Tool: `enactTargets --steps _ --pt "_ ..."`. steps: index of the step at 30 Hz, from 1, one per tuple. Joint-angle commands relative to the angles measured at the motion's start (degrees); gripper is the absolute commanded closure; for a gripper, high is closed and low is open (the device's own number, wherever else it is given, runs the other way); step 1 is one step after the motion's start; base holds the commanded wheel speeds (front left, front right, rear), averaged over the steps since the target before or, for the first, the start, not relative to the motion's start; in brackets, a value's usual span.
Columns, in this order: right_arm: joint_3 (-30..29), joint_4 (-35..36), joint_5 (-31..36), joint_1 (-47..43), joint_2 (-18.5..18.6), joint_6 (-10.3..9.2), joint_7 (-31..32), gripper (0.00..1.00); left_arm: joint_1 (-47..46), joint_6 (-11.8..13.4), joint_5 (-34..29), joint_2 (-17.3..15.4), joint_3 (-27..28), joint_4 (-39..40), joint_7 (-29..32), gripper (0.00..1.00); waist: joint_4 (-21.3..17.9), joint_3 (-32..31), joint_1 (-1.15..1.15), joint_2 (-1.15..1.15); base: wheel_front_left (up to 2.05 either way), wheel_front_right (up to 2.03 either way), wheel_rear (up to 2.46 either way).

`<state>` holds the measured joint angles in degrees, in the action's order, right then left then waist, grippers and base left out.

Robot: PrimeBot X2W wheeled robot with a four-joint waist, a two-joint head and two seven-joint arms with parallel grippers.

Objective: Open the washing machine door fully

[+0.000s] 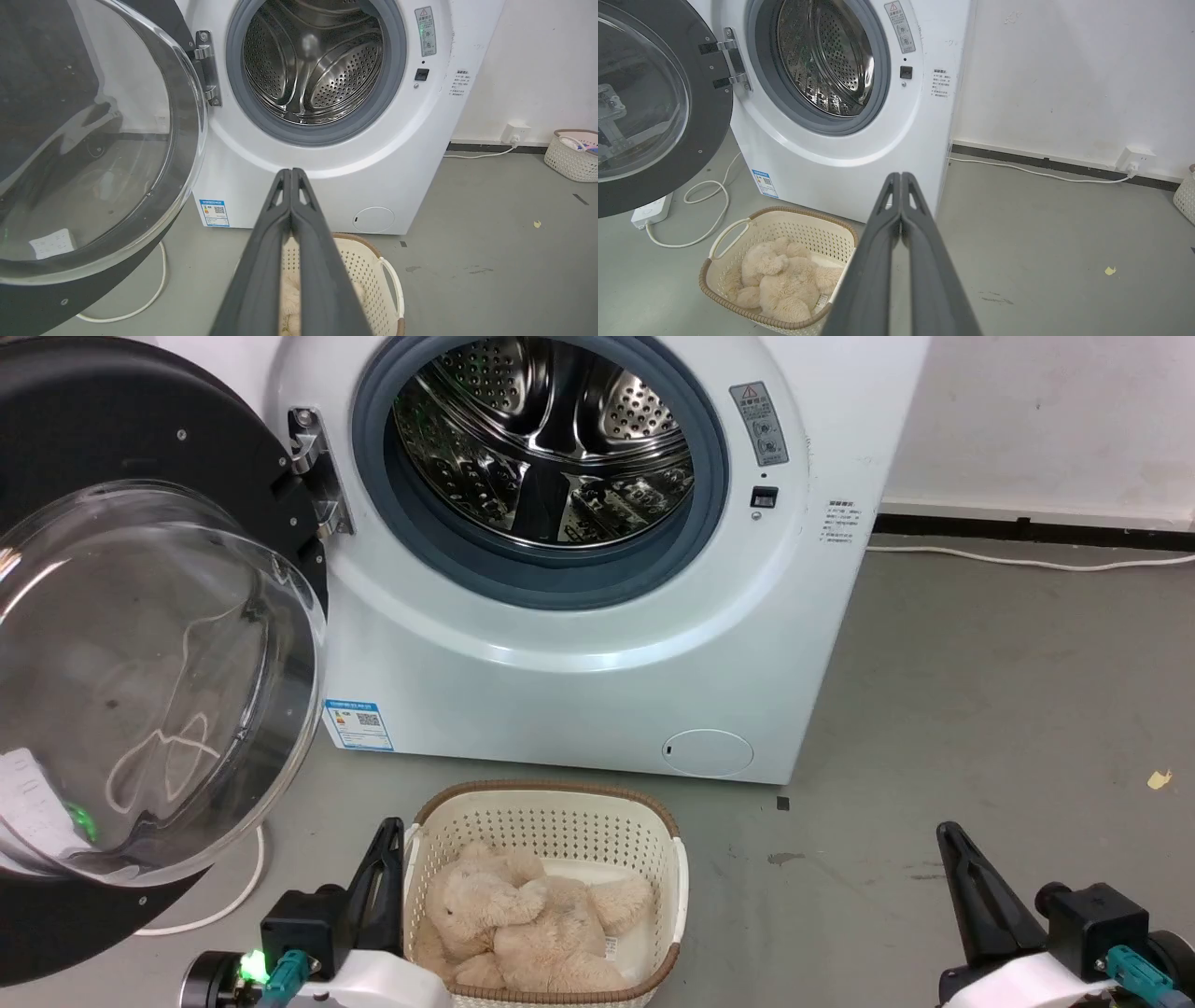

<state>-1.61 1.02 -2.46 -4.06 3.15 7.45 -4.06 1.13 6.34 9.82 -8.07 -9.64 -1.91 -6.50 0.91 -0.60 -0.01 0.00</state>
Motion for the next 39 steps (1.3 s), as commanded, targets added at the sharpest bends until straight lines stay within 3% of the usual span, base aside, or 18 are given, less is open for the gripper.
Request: enactTargets --steps 1,39 --pt "0.12 -0.13 0.5 1.25 -0.15 0.02 0.14 1.0 -0.6 -0.41 -0.75 0.32 0.68 0.32 0.26 1.0 -0.02 0.01 0.0 0.0 0.0 0.0 0.0" --pt "1.18 -0.76 1.9 3.26 -0.24 0.03 2.94 1.0 -0.98 -4.65 -7.22 3.8 7.07 1.45 4.71 1.0 -0.66 0.43 0.0 0.0 0.0 0.0 0.0"
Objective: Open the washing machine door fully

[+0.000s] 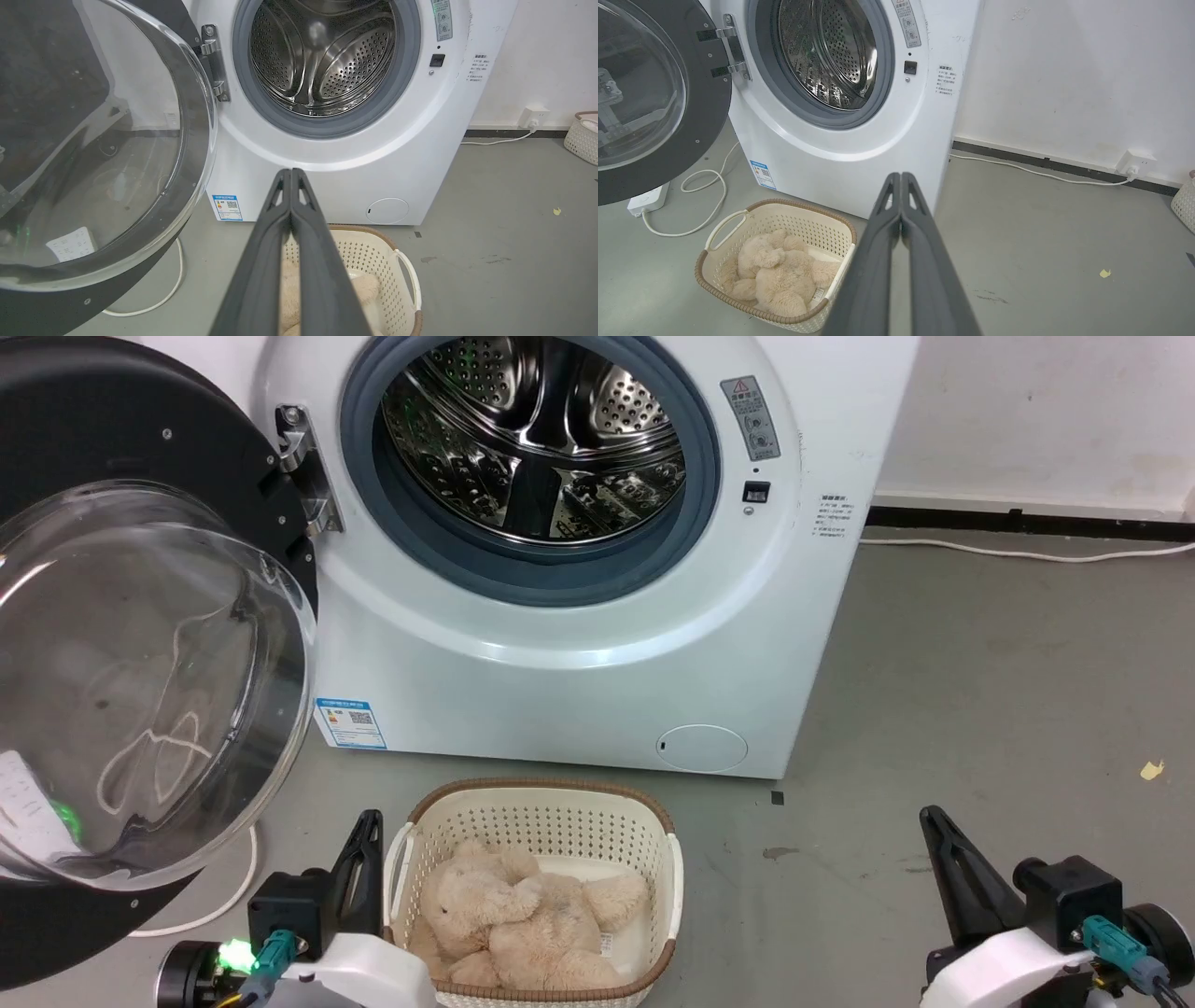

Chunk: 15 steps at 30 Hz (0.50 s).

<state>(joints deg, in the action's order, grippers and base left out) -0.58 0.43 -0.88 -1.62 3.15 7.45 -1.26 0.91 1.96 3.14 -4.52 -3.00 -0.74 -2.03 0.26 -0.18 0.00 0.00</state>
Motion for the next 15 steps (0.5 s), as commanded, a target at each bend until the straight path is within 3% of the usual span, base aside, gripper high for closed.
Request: enactTargets --steps 1,15 --pt "0.18 -0.2 0.36 0.87 -0.24 0.03 0.21 1.0 -0.77 -0.37 -0.71 0.34 0.61 0.32 0.36 1.0 -0.03 0.02 0.0 0.0 0.0 0.0 0.0" --pt "0.57 -0.43 0.87 1.61 -0.27 0.03 1.24 1.0 -0.91 -1.93 -3.09 1.62 2.96 0.73 1.99 1.0 -0.26 0.17 0.0 0.0 0.0 0.0 0.0"
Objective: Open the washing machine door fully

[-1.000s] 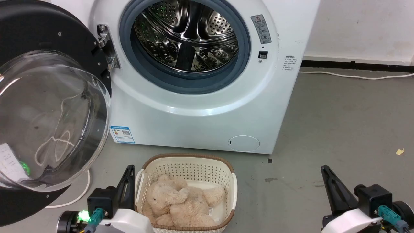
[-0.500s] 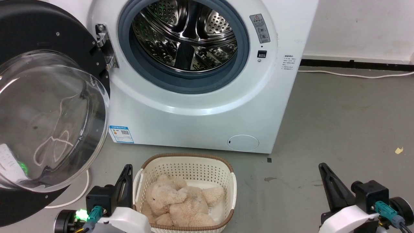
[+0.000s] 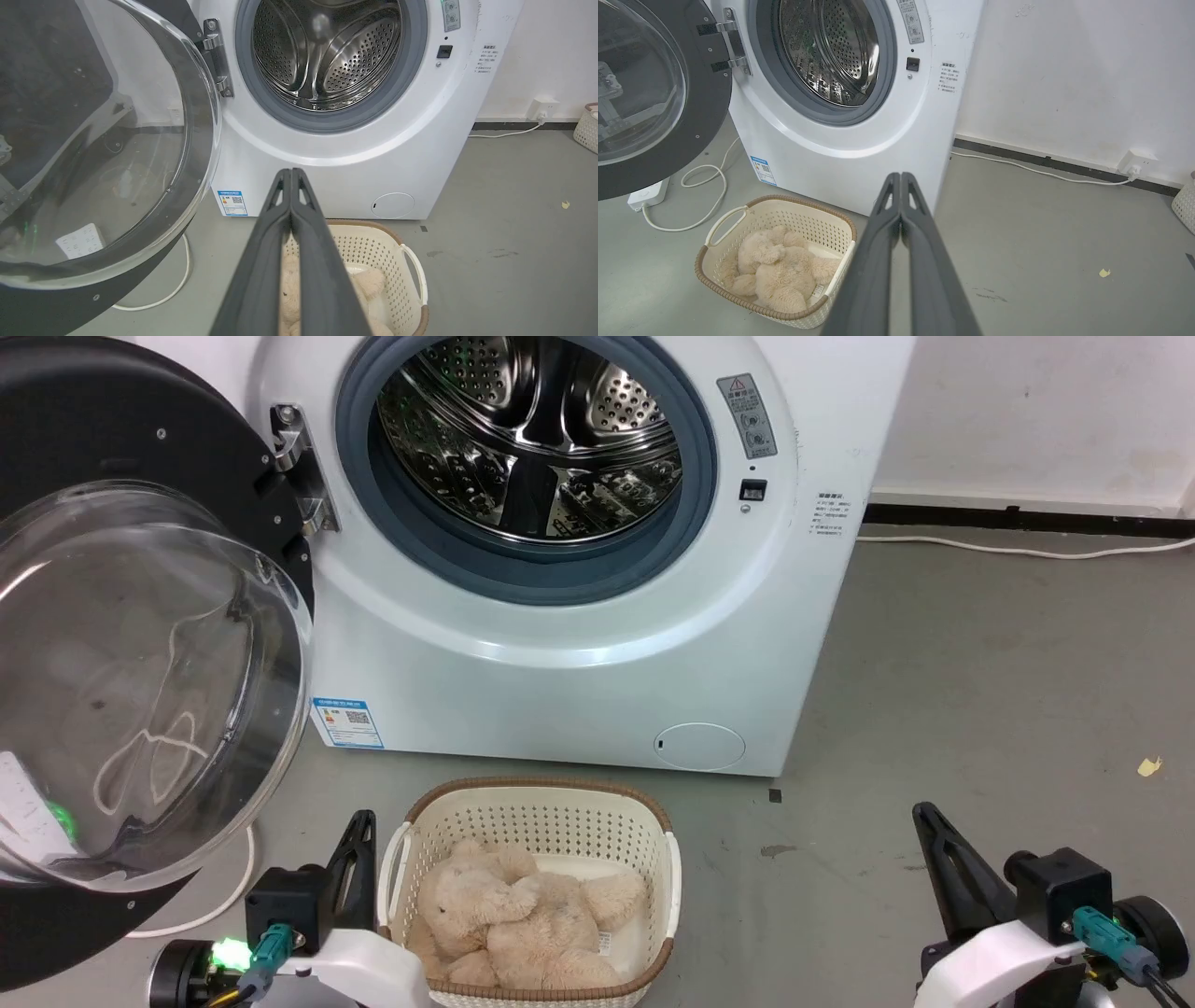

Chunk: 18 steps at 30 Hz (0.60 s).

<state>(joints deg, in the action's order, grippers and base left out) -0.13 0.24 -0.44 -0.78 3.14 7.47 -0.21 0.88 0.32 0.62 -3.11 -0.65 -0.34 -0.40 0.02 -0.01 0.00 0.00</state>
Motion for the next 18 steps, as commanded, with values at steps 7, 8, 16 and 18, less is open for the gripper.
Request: enactTargets --steps 7,8,16,18 --pt "0.13 -0.24 0.44 0.78 -0.26 0.02 0.21 1.0 -0.88 -0.32 -0.62 0.24 0.65 0.34 0.4 1.0 -0.02 0.01 0.0 0.0 0.0 0.0 0.0" --pt "0.13 -0.24 0.44 0.78 -0.26 0.02 0.21 1.0 -0.88 -0.32 -0.62 0.24 0.65 0.34 0.4 1.0 -0.02 0.01 0.0 0.0 0.0 0.0 0.0" --pt "0.13 -0.24 0.44 0.78 -0.26 0.02 0.21 1.0 -0.88 -0.32 -0.62 0.24 0.65 0.34 0.4 1.0 -0.02 0.01 0.0 0.0 0.0 0.0 0.0" --pt "0.13 -0.24 0.44 0.78 -0.26 0.02 0.21 1.0 -0.88 -0.32 -0.62 0.24 0.65 0.34 0.4 1.0 -0.02 0.01 0.0 0.0 0.0 0.0 0.0"
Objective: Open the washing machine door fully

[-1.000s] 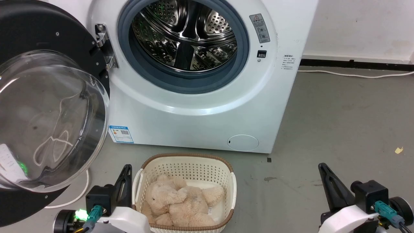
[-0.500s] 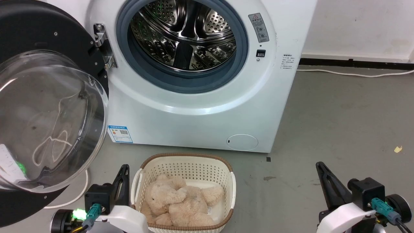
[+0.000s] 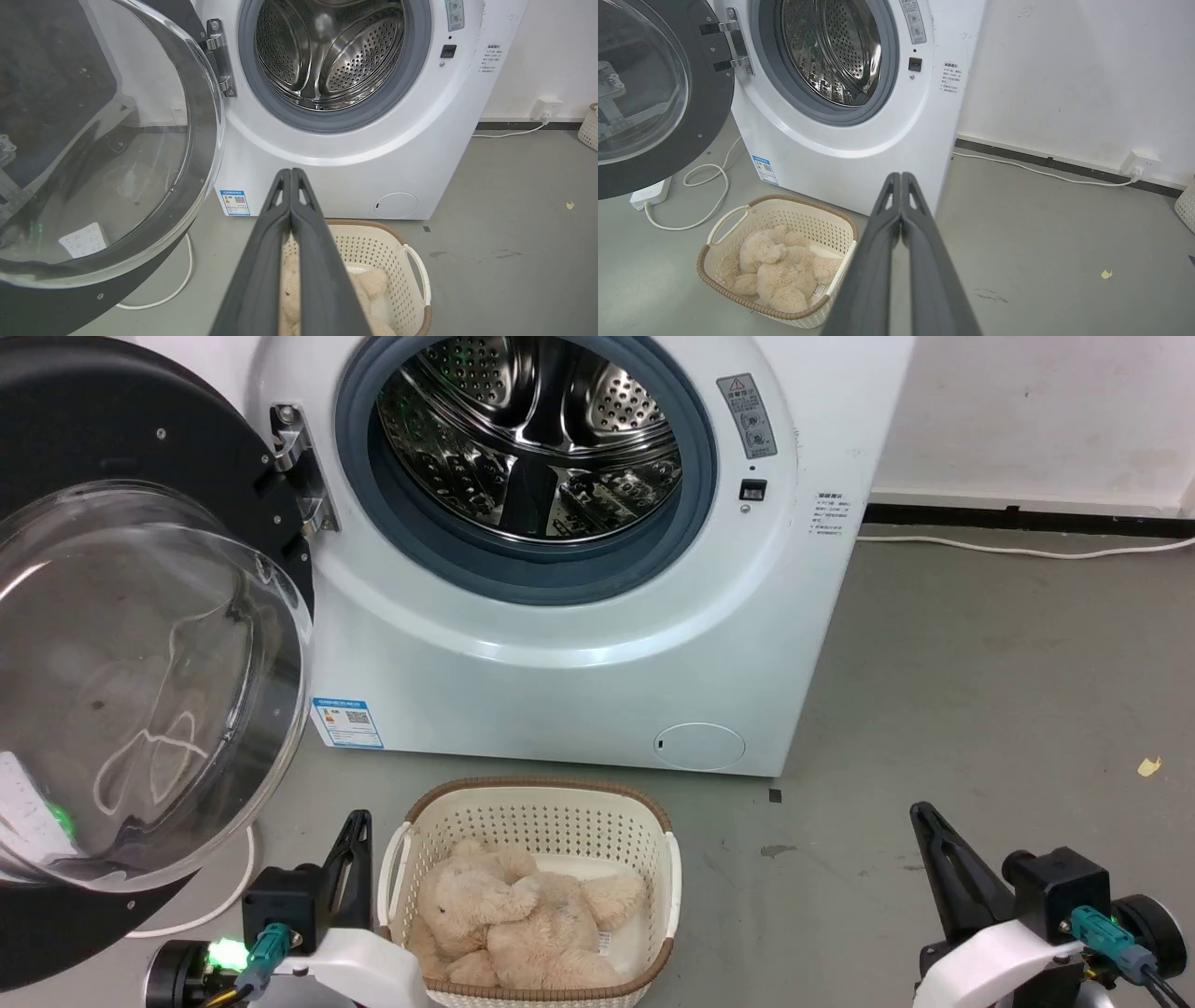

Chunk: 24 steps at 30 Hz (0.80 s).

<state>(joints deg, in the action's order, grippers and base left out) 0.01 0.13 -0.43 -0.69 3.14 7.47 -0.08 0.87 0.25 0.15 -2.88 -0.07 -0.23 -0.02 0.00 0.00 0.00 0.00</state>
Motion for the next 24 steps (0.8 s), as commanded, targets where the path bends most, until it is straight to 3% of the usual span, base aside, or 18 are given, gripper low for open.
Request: enactTargets --steps 1,24 --pt "-0.01 -0.13 0.43 0.69 -0.26 0.02 0.08 1.0 -0.87 -0.25 -0.15 0.01 0.07 0.23 0.02 1.0 0.0 0.0 0.0 0.0 0.0 0.0 0.0" --pt "-0.01 -0.13 0.43 0.69 -0.26 0.02 0.08 1.0 -0.87 -0.25 -0.15 0.01 0.07 0.23 0.02 1.0 0.0 0.0 0.0 0.0 0.0 0.0 0.0"
